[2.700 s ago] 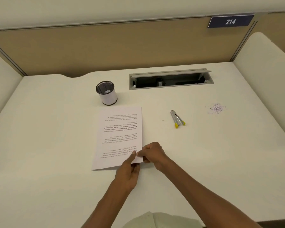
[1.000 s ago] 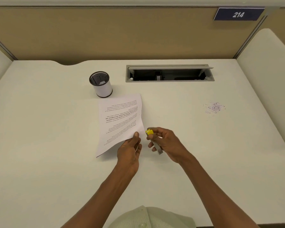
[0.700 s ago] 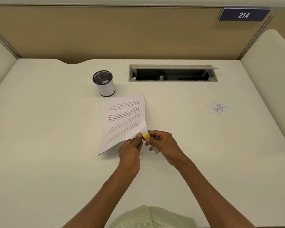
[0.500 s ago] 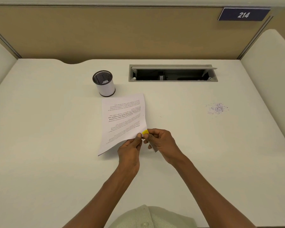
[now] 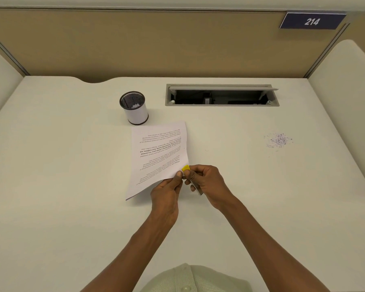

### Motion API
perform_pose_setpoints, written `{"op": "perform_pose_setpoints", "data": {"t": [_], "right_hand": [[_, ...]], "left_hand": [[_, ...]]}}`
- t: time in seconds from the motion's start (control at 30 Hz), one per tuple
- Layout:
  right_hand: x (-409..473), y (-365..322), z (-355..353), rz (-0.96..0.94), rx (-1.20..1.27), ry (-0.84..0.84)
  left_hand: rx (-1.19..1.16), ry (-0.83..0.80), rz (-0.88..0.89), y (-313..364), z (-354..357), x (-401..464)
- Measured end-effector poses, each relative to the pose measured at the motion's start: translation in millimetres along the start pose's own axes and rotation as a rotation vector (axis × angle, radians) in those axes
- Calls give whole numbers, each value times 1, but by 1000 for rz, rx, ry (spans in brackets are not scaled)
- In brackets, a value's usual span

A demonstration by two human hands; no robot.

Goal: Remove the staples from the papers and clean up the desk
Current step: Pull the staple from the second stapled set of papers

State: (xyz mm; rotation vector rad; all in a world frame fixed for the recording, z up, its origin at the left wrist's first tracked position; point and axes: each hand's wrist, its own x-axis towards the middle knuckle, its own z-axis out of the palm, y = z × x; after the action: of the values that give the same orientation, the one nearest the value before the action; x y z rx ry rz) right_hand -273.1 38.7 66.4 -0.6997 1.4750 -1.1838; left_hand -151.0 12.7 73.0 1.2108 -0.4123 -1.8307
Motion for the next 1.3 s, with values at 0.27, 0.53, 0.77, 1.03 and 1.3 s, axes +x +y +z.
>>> {"op": "perform_pose_setpoints", "data": {"t": [0.27, 0.53, 0.77, 1.03, 1.3], "right_hand": [[2, -5, 1, -3, -17, -5], [6, -5, -2, 24, -70, -19], [10, -1, 2, 41, -62, -12], [14, -2, 2, 68, -109, -22], [14, -2, 8, 48, -108, 12]], "left_hand": [[-7, 6, 5, 4, 0, 1], [22, 9, -20, 3, -3, 6], [26, -1, -29, 1, -7, 8], [34, -17, -18, 1, -13, 11], [84, -27, -45, 5, -16, 12]]}}
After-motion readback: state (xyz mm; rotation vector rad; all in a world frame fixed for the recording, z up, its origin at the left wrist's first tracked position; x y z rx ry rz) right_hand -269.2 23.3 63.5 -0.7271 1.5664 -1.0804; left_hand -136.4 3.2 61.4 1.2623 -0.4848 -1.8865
